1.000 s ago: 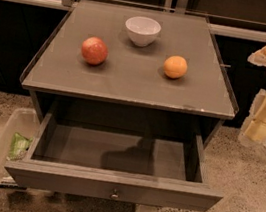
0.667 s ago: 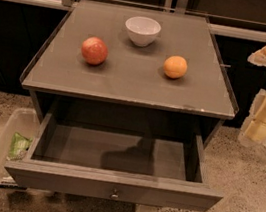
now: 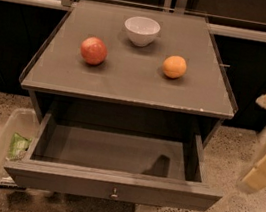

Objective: Close top drawer

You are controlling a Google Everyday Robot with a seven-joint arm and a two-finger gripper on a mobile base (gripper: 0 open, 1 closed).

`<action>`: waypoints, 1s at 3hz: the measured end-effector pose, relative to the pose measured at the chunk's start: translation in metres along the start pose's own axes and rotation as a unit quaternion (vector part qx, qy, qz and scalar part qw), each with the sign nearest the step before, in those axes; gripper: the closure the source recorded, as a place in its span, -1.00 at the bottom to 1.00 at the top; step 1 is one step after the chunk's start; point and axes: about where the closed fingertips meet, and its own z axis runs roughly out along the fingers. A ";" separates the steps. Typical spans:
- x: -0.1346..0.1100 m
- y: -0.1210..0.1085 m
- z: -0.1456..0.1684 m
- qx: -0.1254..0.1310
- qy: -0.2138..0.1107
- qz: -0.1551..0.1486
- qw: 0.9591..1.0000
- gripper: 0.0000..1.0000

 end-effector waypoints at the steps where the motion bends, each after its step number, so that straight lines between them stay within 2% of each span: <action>1: 0.037 0.045 0.034 -0.024 -0.044 0.068 0.996 -1.00; 2: 0.060 0.087 0.097 -0.085 -0.094 0.116 0.985 -1.00; 3: 0.062 0.099 0.109 -0.102 -0.099 0.125 0.982 -1.00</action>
Offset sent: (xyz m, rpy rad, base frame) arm -0.1022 0.0126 -0.2246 0.5053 0.2710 -0.1664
